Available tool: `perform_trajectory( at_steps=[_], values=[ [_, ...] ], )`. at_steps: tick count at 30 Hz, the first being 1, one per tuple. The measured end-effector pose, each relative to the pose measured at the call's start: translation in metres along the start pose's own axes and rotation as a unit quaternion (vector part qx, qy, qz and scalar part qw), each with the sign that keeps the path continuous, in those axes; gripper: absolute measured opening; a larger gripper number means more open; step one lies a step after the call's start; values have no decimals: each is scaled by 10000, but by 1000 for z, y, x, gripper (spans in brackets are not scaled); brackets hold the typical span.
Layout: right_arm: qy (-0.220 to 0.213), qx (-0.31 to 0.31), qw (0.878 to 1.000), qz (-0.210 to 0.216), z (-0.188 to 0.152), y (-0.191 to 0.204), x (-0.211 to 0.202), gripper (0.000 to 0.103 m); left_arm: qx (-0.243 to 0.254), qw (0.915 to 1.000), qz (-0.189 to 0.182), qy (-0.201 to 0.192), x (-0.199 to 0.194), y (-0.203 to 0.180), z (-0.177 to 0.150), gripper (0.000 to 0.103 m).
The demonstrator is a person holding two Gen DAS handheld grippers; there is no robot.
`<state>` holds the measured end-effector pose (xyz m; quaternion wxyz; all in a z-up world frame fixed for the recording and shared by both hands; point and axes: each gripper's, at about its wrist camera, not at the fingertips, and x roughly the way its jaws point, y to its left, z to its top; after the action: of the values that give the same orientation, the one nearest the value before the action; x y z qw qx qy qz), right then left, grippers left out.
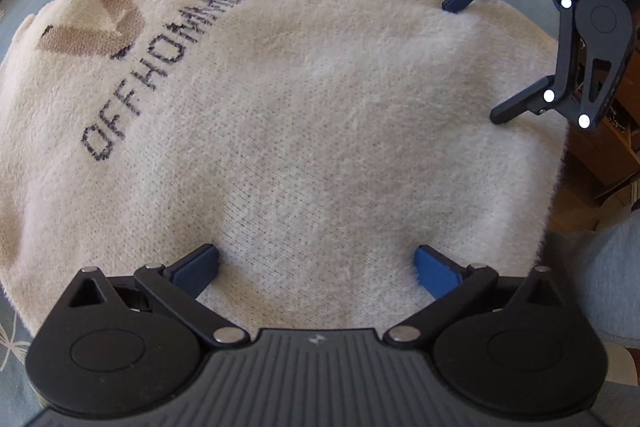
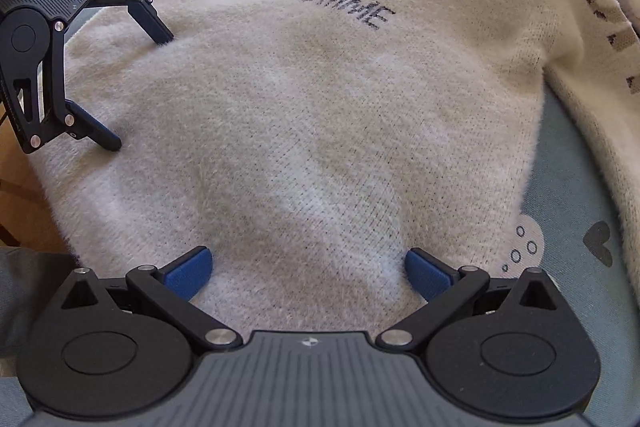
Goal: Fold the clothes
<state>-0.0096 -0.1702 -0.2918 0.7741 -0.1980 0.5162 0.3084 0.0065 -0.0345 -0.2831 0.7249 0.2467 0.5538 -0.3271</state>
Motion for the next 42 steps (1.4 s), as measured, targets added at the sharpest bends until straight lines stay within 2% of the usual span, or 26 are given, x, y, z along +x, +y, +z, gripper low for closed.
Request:
perform_trajectory(
  at_steps=[12,16,18,20,24,28,30,32,33,35,37,38,40,42],
  values=[
    [614,-542,9961,341,13,-6,3,103,-405,9990,151,57,1,-2,-1,103],
    [751,-641,9943,394,14,-7,1,103,-716,9974,51,95,-3,6,5,102],
    [864,-515,9944,338,17,-8,-1,103,-948,9954,31,-93,-11,18,10,102],
    [913,-298,9948,331,23,-13,-5,103,-1190,9920,187,-380,-22,35,15,102],
    [708,-3,9973,181,54,-23,-5,103,-1840,9747,678,-1071,-38,109,27,102],
    [469,270,9985,8,88,-34,-3,103,-2731,9432,1169,-1490,-23,192,48,102],
    [349,407,9985,-78,105,-39,-2,103,-3179,9310,1047,-1459,-13,221,39,102],
    [239,510,9983,-137,123,-43,1,103,-3484,9244,836,-1308,-2,239,25,99],
    [196,516,9984,-130,133,-42,5,103,-3503,9245,750,-1304,1,242,18,97],
    [125,525,9985,-118,151,-41,13,103,-3102,9371,755,-1411,-3,231,6,97],
    [146,540,9984,-91,164,-41,20,103,-2594,9517,916,-1364,-4,216,1,97],
    [163,550,9983,-76,170,-41,23,103,-2401,9562,988,-1350,-5,211,-2,97],
    [226,574,9981,-25,181,-41,30,103,-2342,9577,977,-1360,-7,210,-5,97],
    [258,629,9977,-2,191,-42,35,103,-2591,9523,821,-1390,-15,219,-4,97]
  ],
)
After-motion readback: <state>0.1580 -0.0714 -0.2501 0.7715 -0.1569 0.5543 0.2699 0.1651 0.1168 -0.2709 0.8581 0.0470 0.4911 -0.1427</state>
